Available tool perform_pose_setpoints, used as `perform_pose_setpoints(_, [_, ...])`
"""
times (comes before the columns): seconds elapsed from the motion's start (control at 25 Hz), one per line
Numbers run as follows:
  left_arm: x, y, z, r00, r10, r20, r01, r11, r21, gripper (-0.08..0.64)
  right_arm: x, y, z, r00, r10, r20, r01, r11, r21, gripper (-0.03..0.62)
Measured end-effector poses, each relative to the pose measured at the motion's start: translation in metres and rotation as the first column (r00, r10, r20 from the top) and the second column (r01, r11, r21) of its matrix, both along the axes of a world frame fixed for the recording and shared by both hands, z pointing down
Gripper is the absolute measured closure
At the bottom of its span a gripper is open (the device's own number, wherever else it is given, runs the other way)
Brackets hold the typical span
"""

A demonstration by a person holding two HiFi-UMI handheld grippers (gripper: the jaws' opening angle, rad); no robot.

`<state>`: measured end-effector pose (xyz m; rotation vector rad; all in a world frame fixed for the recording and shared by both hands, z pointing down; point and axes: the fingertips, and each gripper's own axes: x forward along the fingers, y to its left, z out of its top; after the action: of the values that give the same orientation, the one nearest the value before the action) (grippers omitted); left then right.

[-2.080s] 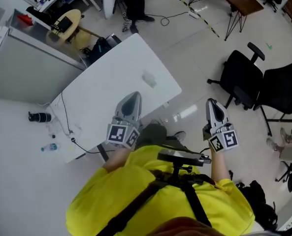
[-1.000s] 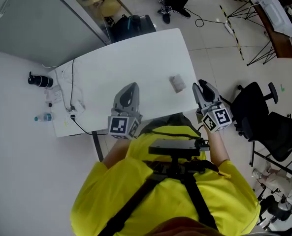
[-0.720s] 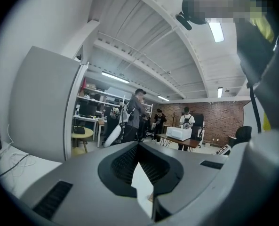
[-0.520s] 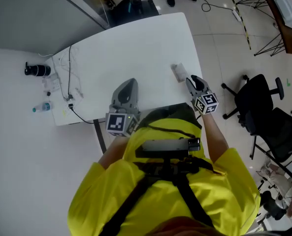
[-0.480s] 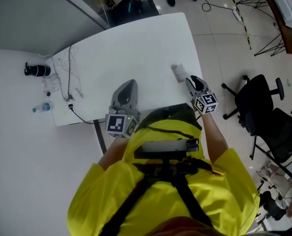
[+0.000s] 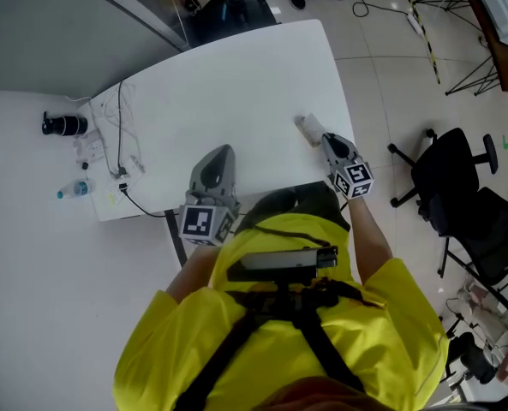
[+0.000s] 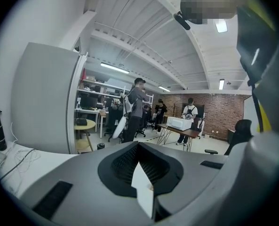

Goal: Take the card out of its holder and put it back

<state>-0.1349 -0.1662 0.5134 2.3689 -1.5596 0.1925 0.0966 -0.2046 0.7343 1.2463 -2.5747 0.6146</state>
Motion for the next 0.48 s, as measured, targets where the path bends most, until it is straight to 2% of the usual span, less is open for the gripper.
perform_pose_setpoints(0.28, [0.005,-0.007,-0.010,1.000,0.013,-0.020,-0.012,0.999,0.045,0.555,0.003,-0.002,-0.055,0.996,0.074,-0.048,-0.071,0.995,0.067,0.571])
perform_pose_setpoints(0.36, [0.005,-0.009,-0.015,0.999,0.016,-0.028,-0.014,0.998,0.068,0.555,0.006,-0.004,-0.093,0.993,0.097,-0.060,-0.091,0.991,0.098,0.571])
perform_pose_setpoints(0.48, [0.005,-0.013,-0.023,0.999,0.021,-0.032,-0.018,0.995,0.097,0.555,0.004,-0.006,-0.178,0.995,0.095,-0.038,-0.086,0.977,0.196,0.571])
